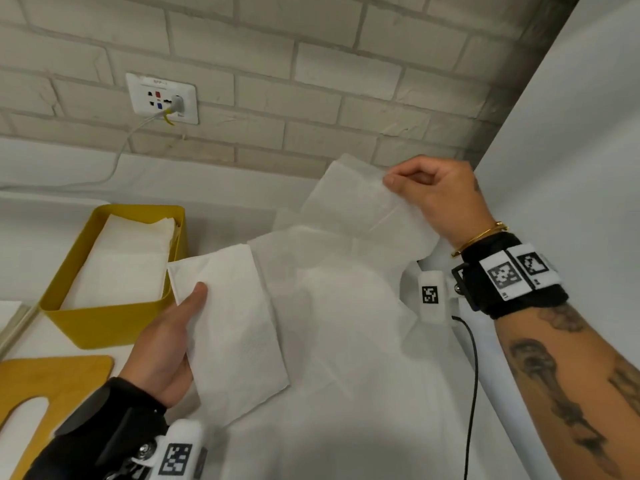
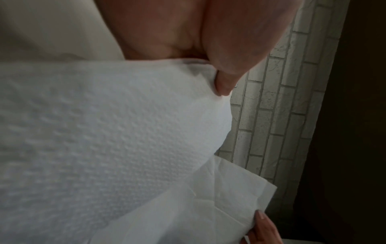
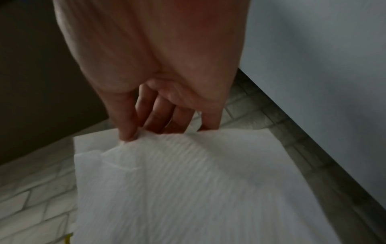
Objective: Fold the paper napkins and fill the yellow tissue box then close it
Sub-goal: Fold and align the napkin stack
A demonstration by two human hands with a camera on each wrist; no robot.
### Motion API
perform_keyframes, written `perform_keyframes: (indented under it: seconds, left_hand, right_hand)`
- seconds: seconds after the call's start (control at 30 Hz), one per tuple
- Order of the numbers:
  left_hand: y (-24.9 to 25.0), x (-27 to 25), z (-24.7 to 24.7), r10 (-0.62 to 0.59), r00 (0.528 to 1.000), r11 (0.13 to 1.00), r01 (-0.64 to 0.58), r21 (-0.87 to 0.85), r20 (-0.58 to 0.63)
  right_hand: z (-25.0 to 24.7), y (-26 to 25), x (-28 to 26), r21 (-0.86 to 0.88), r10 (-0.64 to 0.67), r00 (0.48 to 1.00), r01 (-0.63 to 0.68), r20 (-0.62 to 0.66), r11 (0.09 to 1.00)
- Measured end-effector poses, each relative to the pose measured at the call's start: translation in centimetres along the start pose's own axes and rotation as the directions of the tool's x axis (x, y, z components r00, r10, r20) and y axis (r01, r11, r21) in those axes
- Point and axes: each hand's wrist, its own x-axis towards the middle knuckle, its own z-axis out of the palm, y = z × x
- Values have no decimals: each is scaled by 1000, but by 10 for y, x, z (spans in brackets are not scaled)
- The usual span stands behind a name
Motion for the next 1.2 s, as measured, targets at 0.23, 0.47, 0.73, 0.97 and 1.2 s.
perform_keyframes:
  seconds: [0.23,0.47,0.73,0.97,1.2]
  left_hand:
    - [2,-2,4,-5,1000,1000,5,-9,14]
    - [1,-1,5,-6,1000,999,7,-32,16]
    - [0,0,-11,-5,1000,1000,5,-18,-20]
    - [2,7,-12,25,1000,999,-25,30,-12]
    - [11,10,-18,101,994,993,-100,57,-29]
  right_hand:
    - [-10,-41,-5,236,-56,997,69,-61,969]
    - [-10,-45,-24,552,251,958,-136,-138,823]
    - [34,59,-88,388,650,747,-562,-141,730]
    - [11,17,-80,-148,23,901,-97,-434,984]
    - [98,0,-134,-589,-426,888,442,176,677]
